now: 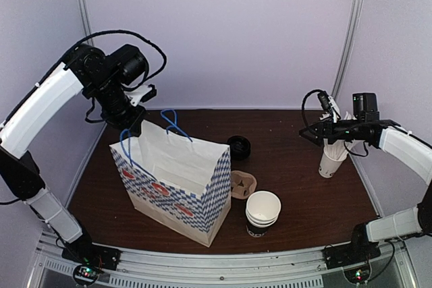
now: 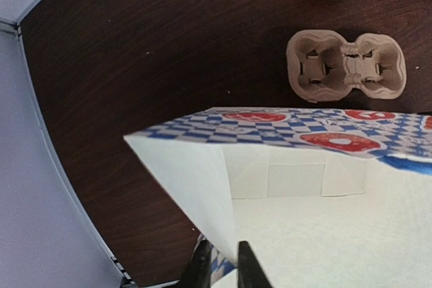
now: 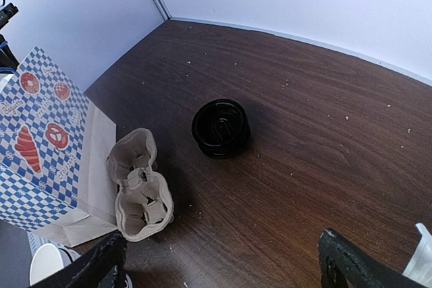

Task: Pack the takeout coffee

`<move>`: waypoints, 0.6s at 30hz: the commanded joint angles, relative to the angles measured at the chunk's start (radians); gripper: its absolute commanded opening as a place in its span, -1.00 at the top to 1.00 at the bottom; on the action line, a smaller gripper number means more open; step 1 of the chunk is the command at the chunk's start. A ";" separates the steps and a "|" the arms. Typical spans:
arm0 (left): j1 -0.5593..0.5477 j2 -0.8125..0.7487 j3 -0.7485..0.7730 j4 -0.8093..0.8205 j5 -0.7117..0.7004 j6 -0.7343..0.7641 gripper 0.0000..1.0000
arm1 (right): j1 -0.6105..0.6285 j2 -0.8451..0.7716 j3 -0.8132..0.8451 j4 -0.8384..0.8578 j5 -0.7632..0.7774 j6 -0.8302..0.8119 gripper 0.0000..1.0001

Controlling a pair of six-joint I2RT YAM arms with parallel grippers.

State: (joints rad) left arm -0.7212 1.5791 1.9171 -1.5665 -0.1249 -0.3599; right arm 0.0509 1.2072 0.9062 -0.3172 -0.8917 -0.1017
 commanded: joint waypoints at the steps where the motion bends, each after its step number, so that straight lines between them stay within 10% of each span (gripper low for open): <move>1: -0.003 0.019 0.055 -0.064 -0.066 -0.022 0.94 | 0.006 -0.004 0.009 0.018 0.007 -0.013 -0.95; 12: 0.108 -0.002 0.093 0.005 -0.280 0.062 1.00 | 0.006 0.006 0.013 0.011 0.013 -0.027 -0.95; 17: 0.230 -0.023 0.120 0.113 -0.113 0.093 1.00 | 0.005 -0.004 0.014 -0.002 0.018 -0.039 -0.94; 18: 0.228 -0.020 0.136 0.119 -0.051 0.096 0.74 | 0.007 -0.005 0.014 -0.006 0.020 -0.042 -0.95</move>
State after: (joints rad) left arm -0.5137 1.5871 1.9987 -1.5414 -0.3126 -0.3038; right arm 0.0509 1.2129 0.9062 -0.3183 -0.8864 -0.1234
